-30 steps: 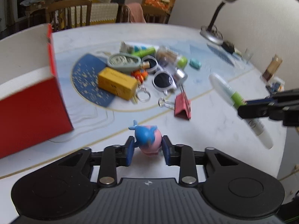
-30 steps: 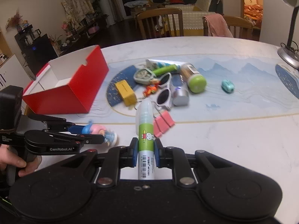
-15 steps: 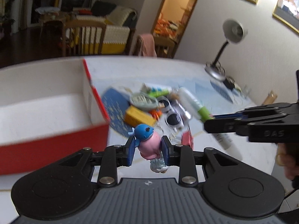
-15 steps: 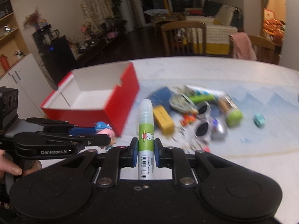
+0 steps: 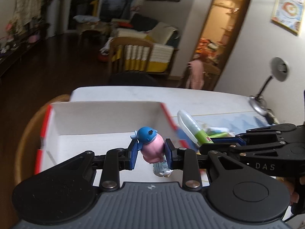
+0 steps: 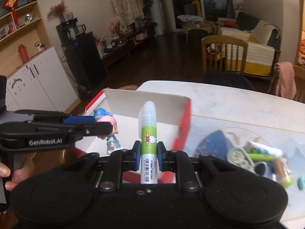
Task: Organize rigid objects
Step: 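Carry both items into the red box and open both grippers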
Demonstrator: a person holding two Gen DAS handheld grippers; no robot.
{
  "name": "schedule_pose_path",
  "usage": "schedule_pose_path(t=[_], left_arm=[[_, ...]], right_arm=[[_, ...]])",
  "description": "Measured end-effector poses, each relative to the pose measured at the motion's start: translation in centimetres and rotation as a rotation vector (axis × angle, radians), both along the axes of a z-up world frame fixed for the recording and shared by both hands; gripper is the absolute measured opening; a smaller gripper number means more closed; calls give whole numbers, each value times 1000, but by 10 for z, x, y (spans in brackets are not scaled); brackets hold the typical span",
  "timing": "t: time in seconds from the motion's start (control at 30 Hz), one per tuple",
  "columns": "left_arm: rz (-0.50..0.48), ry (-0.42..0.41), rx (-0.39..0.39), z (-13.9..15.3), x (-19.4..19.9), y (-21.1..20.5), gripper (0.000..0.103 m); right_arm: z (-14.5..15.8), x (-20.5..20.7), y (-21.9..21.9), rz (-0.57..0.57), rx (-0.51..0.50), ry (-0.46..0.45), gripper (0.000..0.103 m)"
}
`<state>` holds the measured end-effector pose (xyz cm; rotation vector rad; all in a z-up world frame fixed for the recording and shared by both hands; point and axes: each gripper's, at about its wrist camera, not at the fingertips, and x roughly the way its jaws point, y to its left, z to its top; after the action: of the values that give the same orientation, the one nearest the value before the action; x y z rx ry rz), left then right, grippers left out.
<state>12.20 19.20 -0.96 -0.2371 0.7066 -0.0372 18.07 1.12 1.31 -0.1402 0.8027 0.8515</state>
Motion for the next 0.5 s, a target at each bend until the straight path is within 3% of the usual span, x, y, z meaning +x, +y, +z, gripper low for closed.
schedule_pose_path(t=[0.2,0.5], left_arm=[[48,100,34,-24,20,40,29],[43,248,83,-67,39,58,29]], right_arm=[[-20,18,51,8,-43,11,17],[-69,32,104,57,-188,41,17]])
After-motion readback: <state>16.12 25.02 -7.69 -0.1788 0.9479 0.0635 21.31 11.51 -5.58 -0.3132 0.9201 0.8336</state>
